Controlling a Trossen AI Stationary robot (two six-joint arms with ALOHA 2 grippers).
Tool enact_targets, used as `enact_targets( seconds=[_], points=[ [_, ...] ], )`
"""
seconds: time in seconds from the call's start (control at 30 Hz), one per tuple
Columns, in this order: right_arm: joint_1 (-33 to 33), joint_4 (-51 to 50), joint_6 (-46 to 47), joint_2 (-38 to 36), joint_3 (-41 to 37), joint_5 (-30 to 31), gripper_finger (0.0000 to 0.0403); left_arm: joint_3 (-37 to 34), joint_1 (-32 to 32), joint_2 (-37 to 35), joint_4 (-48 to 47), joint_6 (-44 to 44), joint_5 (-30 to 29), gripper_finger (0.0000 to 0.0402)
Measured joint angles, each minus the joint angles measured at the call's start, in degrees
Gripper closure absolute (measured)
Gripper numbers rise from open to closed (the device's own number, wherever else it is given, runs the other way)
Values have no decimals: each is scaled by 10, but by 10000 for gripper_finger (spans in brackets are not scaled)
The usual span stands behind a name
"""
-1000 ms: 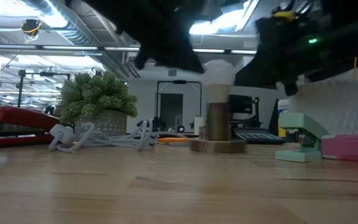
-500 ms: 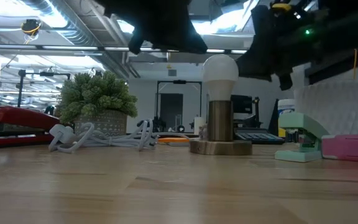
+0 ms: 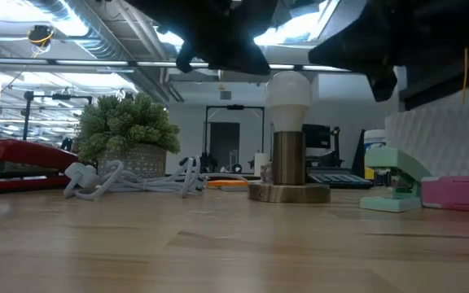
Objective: Screw lightbulb
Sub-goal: Remove the white lightbulb from the lamp socket
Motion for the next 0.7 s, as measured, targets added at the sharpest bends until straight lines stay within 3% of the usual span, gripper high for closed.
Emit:
enact_targets(
  seconds=[0.3,0.7],
  points=[
    [-2,-11,13,42,-1,47,386,0,28,0,-30,-5,103,400],
    [-4,-17,16,49,-2,123,386,-1,0,-1,-38,-37,103,400]
  ],
)
